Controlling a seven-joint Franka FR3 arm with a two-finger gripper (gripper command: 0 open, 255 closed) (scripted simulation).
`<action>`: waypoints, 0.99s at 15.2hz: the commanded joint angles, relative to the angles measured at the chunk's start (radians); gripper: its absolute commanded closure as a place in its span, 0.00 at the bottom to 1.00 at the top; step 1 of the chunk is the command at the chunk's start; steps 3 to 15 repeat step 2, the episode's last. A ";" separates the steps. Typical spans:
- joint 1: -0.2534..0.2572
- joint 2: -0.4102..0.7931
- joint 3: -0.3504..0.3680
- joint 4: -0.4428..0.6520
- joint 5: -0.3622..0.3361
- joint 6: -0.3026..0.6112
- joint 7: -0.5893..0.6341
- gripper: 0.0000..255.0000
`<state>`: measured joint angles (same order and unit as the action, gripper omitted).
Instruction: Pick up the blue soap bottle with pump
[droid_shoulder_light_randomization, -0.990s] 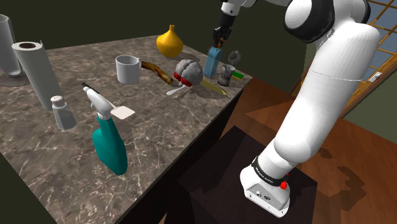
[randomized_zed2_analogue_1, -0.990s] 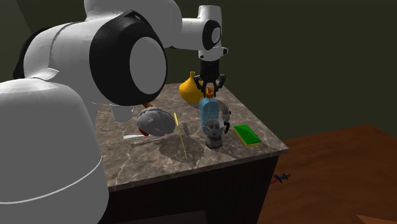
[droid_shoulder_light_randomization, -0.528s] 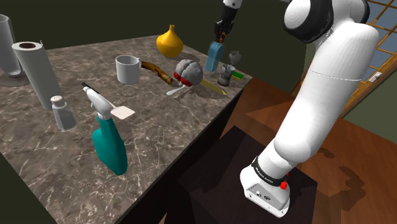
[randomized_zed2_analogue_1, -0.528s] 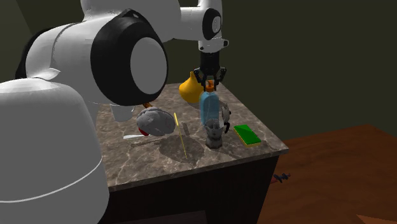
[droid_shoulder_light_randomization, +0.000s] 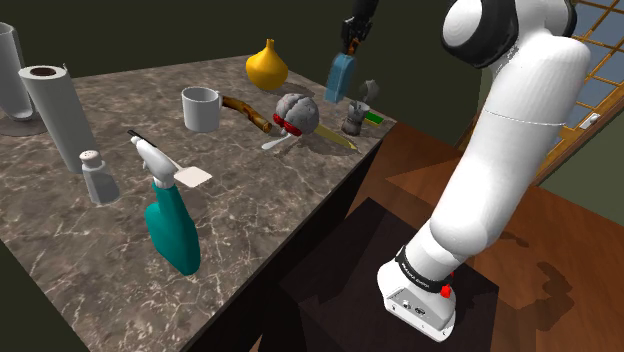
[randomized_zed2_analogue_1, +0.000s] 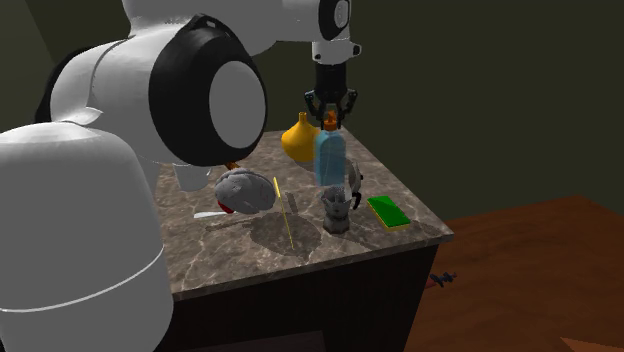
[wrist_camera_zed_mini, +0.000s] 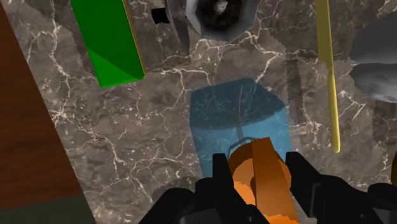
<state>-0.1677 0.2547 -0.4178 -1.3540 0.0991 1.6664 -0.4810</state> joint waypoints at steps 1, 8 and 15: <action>-0.003 0.007 0.000 0.027 0.003 -0.020 -0.001 1.00; -0.003 0.007 0.000 0.026 0.003 -0.020 -0.001 1.00; -0.003 0.007 0.000 0.026 0.003 -0.020 -0.001 1.00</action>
